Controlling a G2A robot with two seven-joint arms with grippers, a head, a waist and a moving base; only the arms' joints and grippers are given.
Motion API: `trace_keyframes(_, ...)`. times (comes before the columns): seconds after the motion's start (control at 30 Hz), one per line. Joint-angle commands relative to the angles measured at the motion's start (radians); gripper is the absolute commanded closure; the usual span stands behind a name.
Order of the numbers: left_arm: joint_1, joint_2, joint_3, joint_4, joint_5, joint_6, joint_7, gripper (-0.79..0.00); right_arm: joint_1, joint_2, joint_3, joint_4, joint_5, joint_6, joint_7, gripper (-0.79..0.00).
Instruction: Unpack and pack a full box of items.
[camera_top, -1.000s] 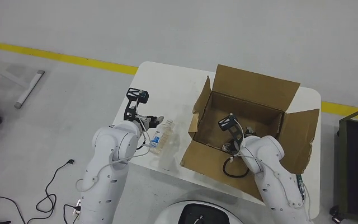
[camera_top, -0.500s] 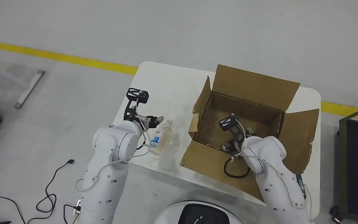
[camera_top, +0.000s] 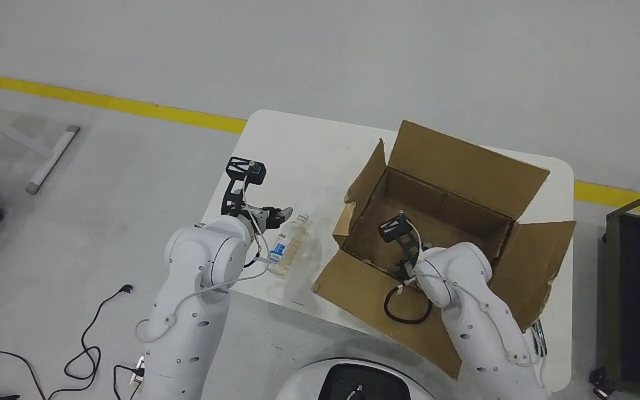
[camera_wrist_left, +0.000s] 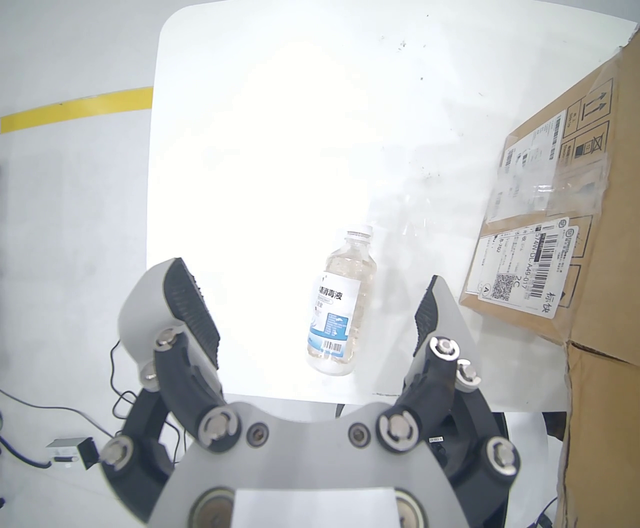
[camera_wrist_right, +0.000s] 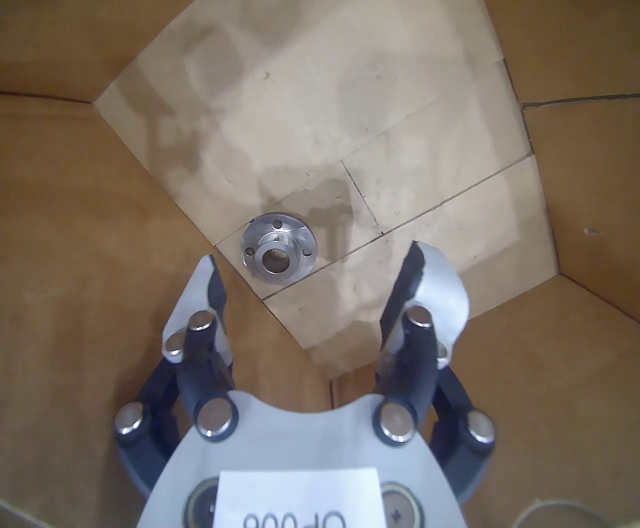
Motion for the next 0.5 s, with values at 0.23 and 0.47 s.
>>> trace_keyframes(0.23,0.0,0.0,0.0,0.0,0.0,0.0,0.0,-0.785,0.034,-0.002,-0.038,0.026,-0.003,-0.057,0.074,-0.579)
trace_keyframes(0.47,0.0,0.0,0.0,0.0,0.0,0.0,0.0,-0.785,0.04,0.0,-0.047,0.022,0.011,-0.093,0.078,-0.613)
